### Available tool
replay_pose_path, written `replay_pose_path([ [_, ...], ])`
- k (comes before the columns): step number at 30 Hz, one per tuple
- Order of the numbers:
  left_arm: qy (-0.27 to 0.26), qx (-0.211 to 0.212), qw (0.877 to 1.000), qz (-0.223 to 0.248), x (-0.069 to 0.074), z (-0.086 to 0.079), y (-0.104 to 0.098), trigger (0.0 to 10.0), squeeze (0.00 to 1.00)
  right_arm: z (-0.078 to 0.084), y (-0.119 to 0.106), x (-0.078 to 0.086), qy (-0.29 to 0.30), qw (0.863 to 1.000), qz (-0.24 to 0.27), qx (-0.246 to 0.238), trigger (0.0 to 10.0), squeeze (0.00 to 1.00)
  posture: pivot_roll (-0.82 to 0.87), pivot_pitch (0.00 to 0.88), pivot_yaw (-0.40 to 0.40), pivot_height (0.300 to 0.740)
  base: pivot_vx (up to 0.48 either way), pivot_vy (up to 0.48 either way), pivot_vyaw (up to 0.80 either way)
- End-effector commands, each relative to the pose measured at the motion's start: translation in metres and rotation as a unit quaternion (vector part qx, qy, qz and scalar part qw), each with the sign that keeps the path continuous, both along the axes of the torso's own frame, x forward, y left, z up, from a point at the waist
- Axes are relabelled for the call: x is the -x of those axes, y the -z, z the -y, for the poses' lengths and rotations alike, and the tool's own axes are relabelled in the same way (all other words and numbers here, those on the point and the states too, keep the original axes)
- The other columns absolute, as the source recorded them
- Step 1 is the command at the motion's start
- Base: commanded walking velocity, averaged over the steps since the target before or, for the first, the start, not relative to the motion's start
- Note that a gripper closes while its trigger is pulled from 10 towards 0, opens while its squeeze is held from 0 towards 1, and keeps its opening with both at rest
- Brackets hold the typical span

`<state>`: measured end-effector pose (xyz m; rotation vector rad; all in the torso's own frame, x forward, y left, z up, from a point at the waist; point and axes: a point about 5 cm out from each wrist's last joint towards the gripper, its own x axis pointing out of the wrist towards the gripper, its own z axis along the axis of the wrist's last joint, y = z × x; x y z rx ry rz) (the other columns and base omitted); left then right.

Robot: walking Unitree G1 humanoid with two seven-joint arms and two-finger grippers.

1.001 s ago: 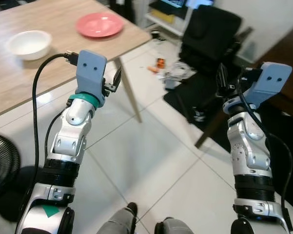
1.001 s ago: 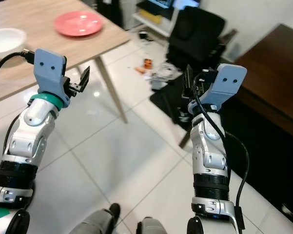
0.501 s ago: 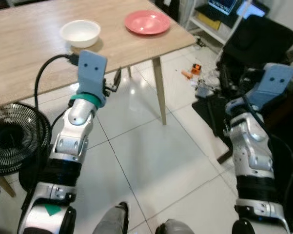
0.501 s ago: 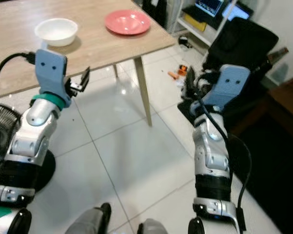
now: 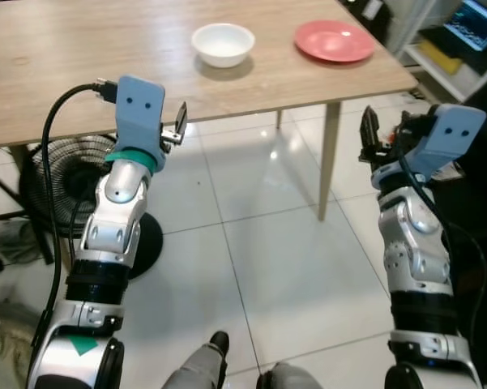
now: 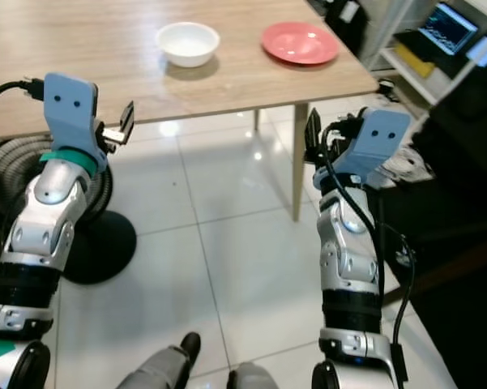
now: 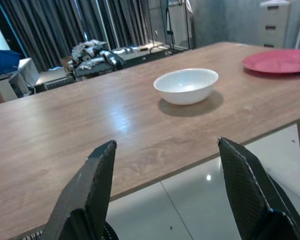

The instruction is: Setting the table

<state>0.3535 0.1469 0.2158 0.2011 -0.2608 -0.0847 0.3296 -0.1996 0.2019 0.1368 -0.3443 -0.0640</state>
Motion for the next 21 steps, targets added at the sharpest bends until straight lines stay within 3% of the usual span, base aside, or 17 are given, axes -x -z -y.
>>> replay_pose_path([
  [1, -0.014, 0.0, 1.0, -0.012, -0.001, -0.005, 0.005, 10.0, 0.0, 0.0, 0.003, 0.0, -0.001, 1.0, -0.005, -0.006, 10.0, 0.0, 0.05, 0.007, 0.013, 0.74, 0.0, 0.0, 0.8],
  [5, -0.021, 0.001, 1.0, -0.01, -0.002, -0.006, 0.004, 10.0, 0.0, 0.0, 0.003, 0.0, 0.0, 1.0, -0.005, -0.006, 10.0, 0.0, 0.05, 0.007, 0.012, 0.74, 0.0, 0.0, 0.8],
  [9, -0.044, 0.004, 0.999, -0.014, -0.005, -0.011, 0.005, 10.0, 0.0, -0.001, 0.002, 0.0, -0.002, 1.0, -0.002, -0.009, 10.0, 0.0, 0.05, 0.007, 0.012, 0.74, 0.131, 0.0, 0.0],
  [21, -0.063, 0.007, 0.998, -0.019, -0.008, -0.015, 0.005, 10.0, 0.0, 0.001, 0.0, 0.001, 0.001, 1.0, 0.003, -0.013, 10.0, 0.0, 0.05, 0.008, 0.01, 0.74, 0.452, 0.0, 0.0],
])
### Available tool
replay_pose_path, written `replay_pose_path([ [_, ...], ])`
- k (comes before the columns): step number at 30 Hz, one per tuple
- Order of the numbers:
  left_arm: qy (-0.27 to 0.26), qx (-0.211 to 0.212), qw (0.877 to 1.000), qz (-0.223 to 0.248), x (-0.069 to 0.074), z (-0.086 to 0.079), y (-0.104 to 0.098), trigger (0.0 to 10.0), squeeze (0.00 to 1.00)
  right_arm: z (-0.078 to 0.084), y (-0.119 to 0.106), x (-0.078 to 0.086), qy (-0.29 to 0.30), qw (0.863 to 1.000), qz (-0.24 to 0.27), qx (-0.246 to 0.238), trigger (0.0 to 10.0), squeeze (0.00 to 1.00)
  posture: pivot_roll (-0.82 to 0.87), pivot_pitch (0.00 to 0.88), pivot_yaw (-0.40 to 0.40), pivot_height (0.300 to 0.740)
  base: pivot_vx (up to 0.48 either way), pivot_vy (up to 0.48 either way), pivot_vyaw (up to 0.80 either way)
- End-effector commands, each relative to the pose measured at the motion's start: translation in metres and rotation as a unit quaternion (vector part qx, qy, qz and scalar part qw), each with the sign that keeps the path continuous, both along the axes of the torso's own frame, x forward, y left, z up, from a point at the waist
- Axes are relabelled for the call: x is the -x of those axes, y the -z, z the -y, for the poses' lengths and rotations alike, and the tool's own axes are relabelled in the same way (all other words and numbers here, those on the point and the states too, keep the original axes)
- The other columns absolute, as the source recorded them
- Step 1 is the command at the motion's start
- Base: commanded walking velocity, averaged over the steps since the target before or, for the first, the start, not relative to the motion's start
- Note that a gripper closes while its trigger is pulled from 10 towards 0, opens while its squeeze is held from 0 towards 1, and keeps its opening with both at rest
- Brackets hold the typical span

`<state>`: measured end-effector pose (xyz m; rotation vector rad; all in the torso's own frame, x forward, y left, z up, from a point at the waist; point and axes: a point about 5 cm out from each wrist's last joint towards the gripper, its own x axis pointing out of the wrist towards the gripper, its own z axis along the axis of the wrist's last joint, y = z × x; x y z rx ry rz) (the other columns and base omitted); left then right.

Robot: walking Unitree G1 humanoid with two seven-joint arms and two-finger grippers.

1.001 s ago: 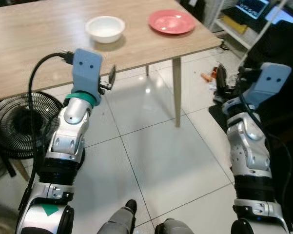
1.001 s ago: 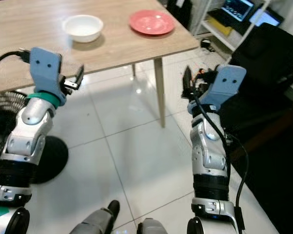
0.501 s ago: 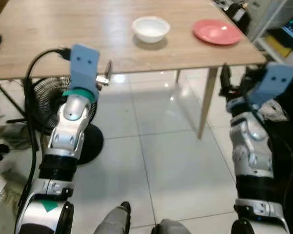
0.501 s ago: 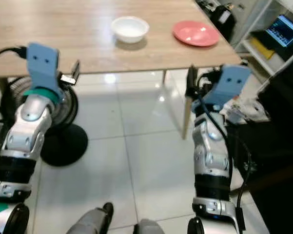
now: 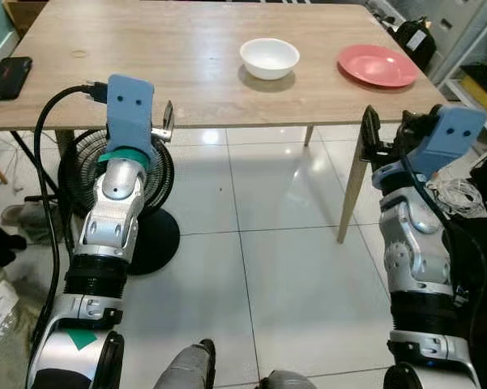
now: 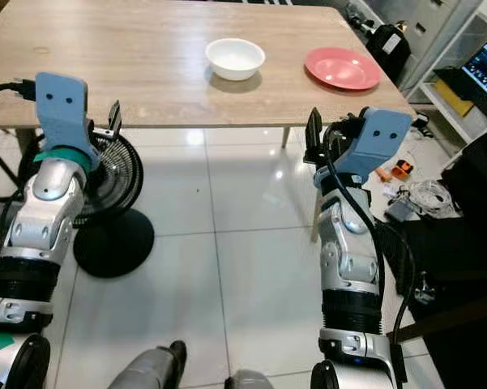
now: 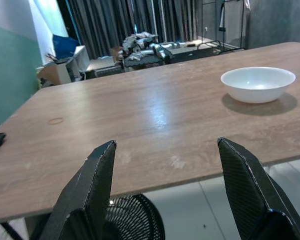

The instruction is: Setting the table

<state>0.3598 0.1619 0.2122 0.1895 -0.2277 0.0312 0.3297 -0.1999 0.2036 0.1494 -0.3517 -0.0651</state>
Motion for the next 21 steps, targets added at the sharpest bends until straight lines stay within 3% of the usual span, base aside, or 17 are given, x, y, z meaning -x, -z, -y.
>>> replay_pose_path([
  [1, -0.005, -0.005, 1.0, -0.008, -0.0018, -0.0002, 0.0015, 10.0, 0.0, 0.0006, 0.0014, 0.0008, 0.001, 1.0, -0.001, -0.007, 10.0, 0.0, 0.05, 0.008, 0.01, 0.74, 0.461, 0.0, 0.0],
  [21, -0.002, -0.009, 1.0, -0.008, -0.0034, -0.0003, 0.0008, 10.0, 0.0, 0.0059, -0.0003, 0.0014, 0.024, 1.0, 0.004, -0.003, 10.0, 0.0, 0.06, 0.006, 0.014, 0.74, 0.462, 0.0, 0.0],
])
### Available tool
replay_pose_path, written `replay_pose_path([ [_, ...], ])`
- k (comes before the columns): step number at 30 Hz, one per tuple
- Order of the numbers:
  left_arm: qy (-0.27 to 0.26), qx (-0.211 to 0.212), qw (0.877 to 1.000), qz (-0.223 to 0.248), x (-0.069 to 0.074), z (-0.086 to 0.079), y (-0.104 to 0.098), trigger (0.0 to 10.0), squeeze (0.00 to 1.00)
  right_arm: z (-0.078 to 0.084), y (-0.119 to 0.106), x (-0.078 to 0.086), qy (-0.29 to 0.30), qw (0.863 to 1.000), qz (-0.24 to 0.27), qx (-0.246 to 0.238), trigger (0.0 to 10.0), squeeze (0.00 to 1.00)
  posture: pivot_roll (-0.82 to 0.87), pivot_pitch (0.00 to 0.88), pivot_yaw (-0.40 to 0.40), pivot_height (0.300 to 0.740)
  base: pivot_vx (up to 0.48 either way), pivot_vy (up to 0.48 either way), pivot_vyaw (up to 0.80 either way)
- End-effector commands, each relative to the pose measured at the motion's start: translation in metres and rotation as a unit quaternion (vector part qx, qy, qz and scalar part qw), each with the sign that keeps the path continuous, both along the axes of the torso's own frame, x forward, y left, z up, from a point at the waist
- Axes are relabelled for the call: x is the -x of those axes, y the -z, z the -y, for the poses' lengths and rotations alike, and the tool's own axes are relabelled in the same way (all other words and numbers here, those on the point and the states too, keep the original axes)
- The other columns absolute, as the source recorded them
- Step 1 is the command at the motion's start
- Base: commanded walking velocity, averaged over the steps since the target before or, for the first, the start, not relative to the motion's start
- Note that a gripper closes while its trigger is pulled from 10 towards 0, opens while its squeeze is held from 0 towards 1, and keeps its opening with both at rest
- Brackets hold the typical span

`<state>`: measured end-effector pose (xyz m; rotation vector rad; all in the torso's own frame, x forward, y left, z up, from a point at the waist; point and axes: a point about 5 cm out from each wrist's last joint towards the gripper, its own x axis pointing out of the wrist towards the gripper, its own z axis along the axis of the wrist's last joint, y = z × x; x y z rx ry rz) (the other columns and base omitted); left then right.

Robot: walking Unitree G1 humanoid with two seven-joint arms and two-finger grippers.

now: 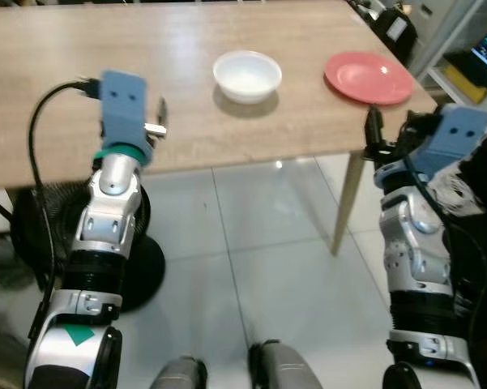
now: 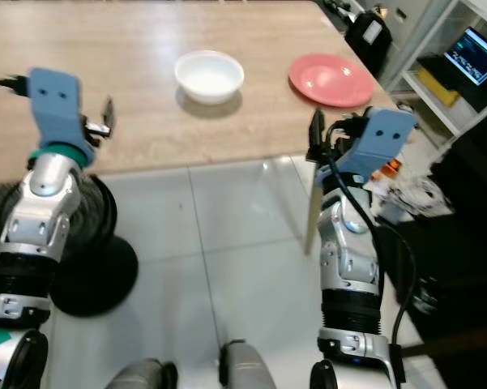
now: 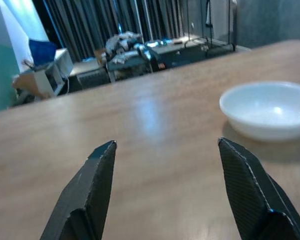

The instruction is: Setting the table

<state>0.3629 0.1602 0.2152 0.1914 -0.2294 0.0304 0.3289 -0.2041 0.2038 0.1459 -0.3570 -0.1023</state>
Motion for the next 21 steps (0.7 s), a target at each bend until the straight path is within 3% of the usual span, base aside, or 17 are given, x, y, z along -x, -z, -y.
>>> replay_pose_path([
  [1, -0.002, -0.008, 1.0, -0.009, -0.0003, -0.0018, 0.0038, 10.0, 0.0, 0.0017, 0.0, 0.0006, 0.006, 1.0, 0.002, -0.001, 10.0, 0.0, 0.06, 0.005, 0.014, 0.74, 0.446, 0.0, 0.0],
  [21, 0.01, -0.013, 1.0, -0.013, -0.0011, 0.001, 0.0046, 10.0, 0.0, 0.0024, -0.0007, -0.0003, 0.011, 1.0, 0.005, 0.005, 10.0, 0.0, 0.06, 0.0, 0.018, 0.74, 0.41, 0.0, 0.0],
])
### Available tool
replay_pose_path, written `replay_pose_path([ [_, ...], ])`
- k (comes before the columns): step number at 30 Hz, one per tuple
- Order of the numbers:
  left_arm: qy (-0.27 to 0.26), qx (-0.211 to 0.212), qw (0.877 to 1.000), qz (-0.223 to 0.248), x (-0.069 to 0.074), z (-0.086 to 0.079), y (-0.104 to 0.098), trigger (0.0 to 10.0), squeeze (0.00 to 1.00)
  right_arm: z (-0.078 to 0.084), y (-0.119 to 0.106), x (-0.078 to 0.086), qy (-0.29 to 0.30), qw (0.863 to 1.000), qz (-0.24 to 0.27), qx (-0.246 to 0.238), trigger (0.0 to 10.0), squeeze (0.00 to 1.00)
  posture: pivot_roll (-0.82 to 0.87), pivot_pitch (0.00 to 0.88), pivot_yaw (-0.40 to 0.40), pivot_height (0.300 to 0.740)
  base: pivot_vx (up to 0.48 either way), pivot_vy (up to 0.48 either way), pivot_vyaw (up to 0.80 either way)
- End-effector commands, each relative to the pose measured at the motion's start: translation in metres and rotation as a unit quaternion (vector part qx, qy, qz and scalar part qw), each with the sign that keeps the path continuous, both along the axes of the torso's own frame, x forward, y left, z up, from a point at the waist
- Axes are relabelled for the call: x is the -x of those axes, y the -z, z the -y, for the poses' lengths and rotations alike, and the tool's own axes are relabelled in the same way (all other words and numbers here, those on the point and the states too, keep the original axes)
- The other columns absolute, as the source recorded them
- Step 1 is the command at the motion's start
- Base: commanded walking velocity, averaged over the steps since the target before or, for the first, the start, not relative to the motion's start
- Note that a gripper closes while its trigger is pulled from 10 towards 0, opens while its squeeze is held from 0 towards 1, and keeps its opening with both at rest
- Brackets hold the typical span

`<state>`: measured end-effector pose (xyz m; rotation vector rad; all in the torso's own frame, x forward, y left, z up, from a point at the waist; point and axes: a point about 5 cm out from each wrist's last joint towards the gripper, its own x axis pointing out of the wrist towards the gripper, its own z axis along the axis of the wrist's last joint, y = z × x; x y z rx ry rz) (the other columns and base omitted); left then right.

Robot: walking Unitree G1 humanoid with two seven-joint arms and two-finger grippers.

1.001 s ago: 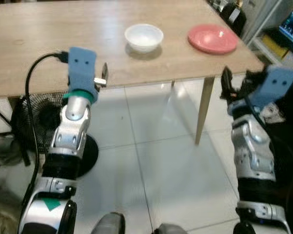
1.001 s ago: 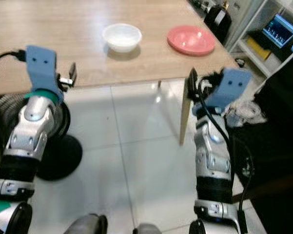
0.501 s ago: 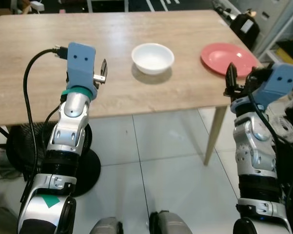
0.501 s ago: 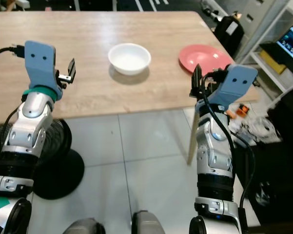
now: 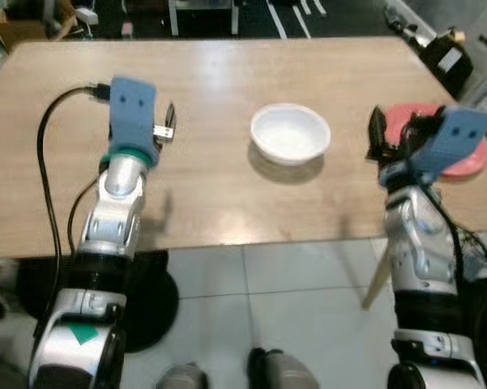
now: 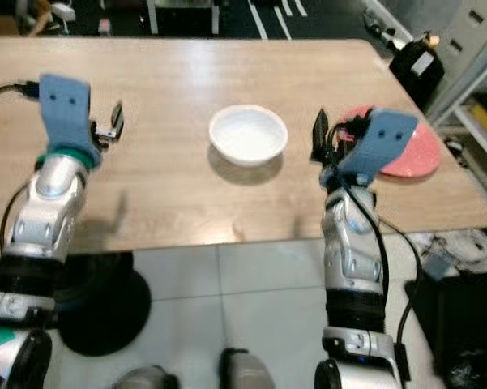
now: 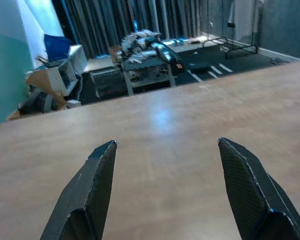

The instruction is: Setting the table

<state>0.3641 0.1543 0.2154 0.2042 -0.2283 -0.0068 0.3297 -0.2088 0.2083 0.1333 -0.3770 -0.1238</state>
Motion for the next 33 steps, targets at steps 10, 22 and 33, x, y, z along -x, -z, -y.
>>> replay_pose_path([
  [10, 0.062, -0.054, 0.996, -0.025, 0.002, 0.005, 0.007, 10.0, 0.0, 0.001, 0.005, 0.001, 0.018, 1.0, -0.009, 0.012, 10.0, 0.0, 0.06, 0.0, 0.02, 0.74, 0.0, 0.0, 0.0],
  [22, 0.242, -0.142, 0.957, -0.076, 0.012, 0.005, 0.007, 10.0, 0.0, -0.006, 0.035, -0.01, -0.037, 0.991, -0.127, 0.032, 10.0, 0.0, 0.08, 0.04, 0.006, 0.74, 0.0, 0.0, 0.0],
  [33, 0.394, -0.156, 0.9, -0.102, 0.026, 0.007, -0.002, 10.0, 0.0, -0.019, 0.043, -0.03, -0.097, 0.977, -0.187, 0.021, 10.0, 0.0, 0.09, 0.087, -0.022, 0.74, 0.0, 0.0, 0.0],
])
